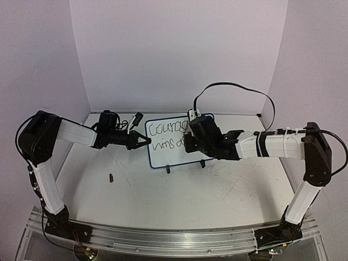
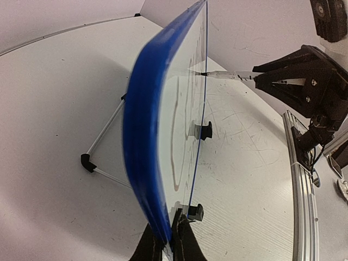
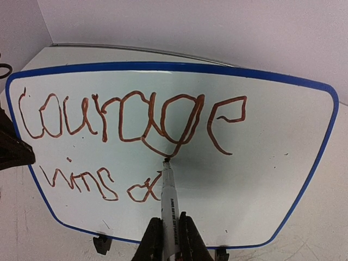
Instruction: Write a sentence on the whiteboard
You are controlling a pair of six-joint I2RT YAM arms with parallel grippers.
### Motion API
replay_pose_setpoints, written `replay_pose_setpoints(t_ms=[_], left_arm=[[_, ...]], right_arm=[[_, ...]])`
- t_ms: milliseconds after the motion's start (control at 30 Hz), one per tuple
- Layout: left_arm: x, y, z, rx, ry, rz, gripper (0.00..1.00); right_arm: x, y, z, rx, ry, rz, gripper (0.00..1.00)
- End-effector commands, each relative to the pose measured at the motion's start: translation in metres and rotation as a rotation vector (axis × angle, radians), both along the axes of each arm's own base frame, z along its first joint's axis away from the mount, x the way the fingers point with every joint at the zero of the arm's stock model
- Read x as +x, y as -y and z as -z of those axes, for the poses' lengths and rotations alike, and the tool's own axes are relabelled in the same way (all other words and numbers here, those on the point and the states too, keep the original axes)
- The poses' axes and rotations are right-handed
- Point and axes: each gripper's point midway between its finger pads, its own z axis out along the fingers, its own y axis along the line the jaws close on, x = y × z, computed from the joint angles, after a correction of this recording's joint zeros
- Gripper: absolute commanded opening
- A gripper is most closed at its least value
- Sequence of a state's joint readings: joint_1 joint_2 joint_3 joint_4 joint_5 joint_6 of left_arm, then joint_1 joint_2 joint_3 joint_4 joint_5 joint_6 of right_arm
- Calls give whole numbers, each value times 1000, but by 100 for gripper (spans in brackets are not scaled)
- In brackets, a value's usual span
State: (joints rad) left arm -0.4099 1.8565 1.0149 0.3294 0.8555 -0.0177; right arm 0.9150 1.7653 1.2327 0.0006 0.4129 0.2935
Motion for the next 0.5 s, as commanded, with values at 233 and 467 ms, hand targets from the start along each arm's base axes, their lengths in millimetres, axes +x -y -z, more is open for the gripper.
replay_pose_setpoints(t_ms=[233, 467], left_arm=[[25, -15, 6, 107, 84, -115, 0], [24, -16, 6, 107, 83, -115, 0]], right_arm=[[-8, 6, 20, 5, -43, 15, 0], [-13, 6, 35, -4, -71, 13, 0]])
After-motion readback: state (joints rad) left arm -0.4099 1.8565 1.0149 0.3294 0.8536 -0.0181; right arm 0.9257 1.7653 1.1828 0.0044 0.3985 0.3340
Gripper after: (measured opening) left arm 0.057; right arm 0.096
